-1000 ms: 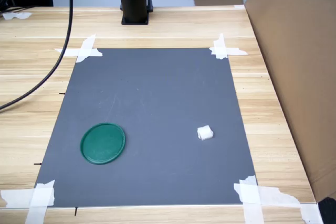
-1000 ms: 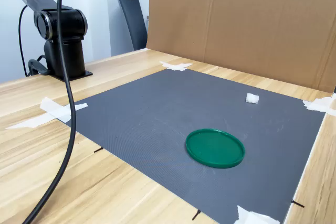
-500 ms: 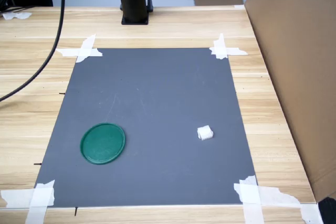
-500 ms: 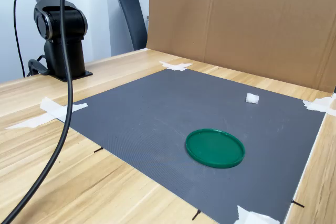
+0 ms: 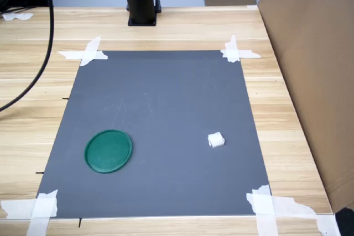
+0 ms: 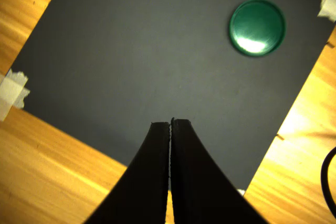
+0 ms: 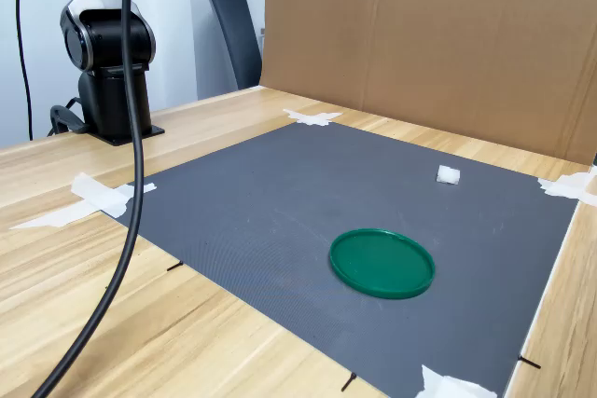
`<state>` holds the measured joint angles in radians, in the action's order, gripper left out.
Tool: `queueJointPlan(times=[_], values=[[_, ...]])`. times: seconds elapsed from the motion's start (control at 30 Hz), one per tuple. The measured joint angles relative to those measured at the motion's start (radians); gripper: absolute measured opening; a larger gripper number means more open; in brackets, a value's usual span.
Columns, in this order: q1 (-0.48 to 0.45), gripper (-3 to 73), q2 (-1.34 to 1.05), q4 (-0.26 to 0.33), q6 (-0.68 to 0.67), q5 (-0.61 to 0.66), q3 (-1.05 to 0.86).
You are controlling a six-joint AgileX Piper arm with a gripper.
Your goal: Grasp a white terminal and put it in the green lid.
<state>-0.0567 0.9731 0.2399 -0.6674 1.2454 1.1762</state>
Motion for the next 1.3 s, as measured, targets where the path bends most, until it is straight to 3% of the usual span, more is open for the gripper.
queueJointPlan(times=[0.27,0.6,0.67,0.77,0.87,1.13,1.3], values=[[0.000,-2.8,0.207,-0.016,0.076,0.003,0.278],[0.000,-2.8,0.329,-0.011,0.127,0.003,0.366],[0.029,-2.8,0.358,-0.040,0.152,0.003,0.366],[0.139,-2.8,0.384,-0.153,0.216,0.003,0.366],[0.214,-2.8,0.392,-0.218,0.269,0.003,0.366],[0.269,-2.8,0.420,-0.213,0.299,-0.015,0.382],[0.300,-2.2,0.568,-0.240,0.212,0.002,0.555]])
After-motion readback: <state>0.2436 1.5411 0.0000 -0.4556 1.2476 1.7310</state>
